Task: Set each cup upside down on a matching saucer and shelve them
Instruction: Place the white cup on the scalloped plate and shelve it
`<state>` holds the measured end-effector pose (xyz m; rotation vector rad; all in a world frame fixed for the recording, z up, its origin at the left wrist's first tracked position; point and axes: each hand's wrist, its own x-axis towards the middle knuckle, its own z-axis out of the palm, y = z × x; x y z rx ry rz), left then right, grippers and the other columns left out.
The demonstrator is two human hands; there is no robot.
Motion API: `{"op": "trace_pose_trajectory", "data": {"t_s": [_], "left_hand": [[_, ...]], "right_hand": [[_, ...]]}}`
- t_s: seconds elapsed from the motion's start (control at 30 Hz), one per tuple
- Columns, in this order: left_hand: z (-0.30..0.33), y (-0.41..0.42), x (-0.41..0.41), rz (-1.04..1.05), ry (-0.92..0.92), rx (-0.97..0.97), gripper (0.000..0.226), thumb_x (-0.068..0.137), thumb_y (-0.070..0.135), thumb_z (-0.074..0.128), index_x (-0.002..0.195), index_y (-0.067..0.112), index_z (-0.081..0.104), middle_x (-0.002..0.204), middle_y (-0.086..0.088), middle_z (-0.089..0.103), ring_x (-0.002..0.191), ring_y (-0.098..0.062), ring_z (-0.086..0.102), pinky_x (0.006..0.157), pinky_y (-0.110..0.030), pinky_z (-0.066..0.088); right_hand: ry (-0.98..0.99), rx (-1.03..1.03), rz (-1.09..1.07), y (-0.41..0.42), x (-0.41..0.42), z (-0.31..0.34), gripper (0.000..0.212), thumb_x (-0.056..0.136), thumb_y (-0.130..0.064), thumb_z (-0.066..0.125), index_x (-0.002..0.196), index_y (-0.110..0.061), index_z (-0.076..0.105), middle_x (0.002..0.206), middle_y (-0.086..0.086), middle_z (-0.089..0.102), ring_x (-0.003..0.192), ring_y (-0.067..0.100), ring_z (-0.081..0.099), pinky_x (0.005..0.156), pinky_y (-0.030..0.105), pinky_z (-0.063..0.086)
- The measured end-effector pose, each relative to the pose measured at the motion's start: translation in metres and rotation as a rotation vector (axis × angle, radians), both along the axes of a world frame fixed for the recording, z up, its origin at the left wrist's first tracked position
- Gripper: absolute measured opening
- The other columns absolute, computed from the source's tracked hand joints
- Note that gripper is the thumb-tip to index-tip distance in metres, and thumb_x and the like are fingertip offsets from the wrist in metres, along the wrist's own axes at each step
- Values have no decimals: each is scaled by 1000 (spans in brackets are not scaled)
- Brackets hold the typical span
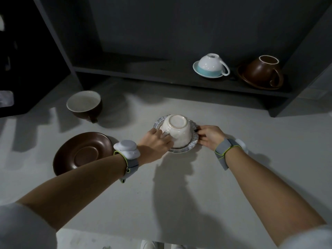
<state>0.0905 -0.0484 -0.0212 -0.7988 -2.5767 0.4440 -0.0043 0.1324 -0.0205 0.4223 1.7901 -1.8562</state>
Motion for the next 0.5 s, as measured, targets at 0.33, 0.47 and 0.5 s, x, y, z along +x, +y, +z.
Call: {"op": "trace_pose_trajectory", "data": {"t_s": [0.33, 0.47, 0.5], "left_hand": [[-10, -22, -1, -181, 151, 63, 16, 68, 11, 59, 68, 25, 68, 80, 10, 73, 86, -21, 42, 64, -28, 43], [-3, -22, 1, -219, 54, 152, 12, 68, 14, 64, 67, 24, 70, 83, 8, 75, 74, -19, 59, 54, -22, 47], [0, -21, 2, -217, 26, 172, 10, 65, 14, 66, 67, 23, 71, 85, 7, 76, 68, -19, 64, 53, -21, 47]], "right_hand": [[-28, -3, 5, 0, 4, 6, 32, 91, 11, 40, 67, -6, 52, 68, 11, 51, 55, 19, 56, 42, 19, 53], [-35, -1, -19, 0, 5, 7, 31, 91, 10, 41, 66, -5, 51, 68, 12, 50, 53, 20, 57, 41, 19, 52], [-34, 3, -25, 1, 6, 7, 31, 91, 10, 41, 67, -5, 51, 68, 12, 50, 53, 21, 57, 36, 17, 50]]}}
